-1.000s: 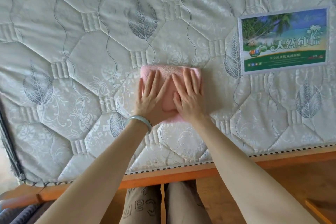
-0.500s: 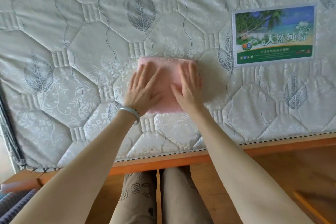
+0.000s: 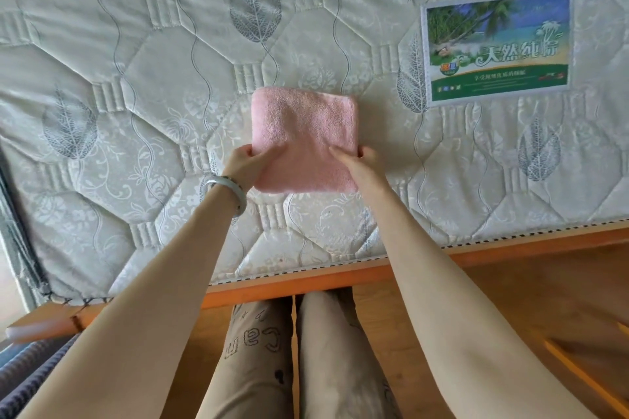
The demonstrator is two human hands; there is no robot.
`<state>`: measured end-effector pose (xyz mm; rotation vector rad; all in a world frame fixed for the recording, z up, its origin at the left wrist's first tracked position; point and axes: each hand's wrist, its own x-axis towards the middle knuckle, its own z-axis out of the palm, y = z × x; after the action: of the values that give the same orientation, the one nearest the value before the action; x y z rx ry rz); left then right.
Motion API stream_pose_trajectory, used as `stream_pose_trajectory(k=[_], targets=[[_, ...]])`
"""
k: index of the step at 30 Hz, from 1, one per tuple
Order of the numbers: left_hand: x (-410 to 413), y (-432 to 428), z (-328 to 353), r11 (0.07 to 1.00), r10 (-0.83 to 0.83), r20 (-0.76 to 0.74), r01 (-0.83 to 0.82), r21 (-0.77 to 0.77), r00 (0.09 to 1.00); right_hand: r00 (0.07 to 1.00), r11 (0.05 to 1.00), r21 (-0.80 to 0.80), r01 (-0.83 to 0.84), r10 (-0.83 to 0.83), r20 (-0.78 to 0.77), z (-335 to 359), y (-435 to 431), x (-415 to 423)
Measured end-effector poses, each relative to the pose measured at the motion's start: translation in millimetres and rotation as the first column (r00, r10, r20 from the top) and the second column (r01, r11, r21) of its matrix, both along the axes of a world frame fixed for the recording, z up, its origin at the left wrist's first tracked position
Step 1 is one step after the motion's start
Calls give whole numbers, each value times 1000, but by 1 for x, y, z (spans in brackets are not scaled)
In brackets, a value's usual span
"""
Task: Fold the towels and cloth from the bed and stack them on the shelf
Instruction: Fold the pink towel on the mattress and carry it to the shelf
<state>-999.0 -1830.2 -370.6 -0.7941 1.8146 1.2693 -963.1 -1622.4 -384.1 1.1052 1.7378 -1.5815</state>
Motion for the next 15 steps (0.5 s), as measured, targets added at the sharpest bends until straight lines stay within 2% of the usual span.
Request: stream_pose_trajectory(k=[3,8,11,15], targets=[[-4,-5,17,1000,23,-74,-21,19,997,999,997,-71,32,-32,3,12,-2,1],[-8,-15,80,987,-12,-147,35,156,989,989,979,-174,108,-123,-76,78,-7,5],[-10,-16,133,967,-50,-174,91,237,983,977,977,-171,131,-157,-147,134,-5,11],[-16,-10,205,942,-134,-248,201,270,960,947,980,-94,176,-195,-255,214,-2,25]])
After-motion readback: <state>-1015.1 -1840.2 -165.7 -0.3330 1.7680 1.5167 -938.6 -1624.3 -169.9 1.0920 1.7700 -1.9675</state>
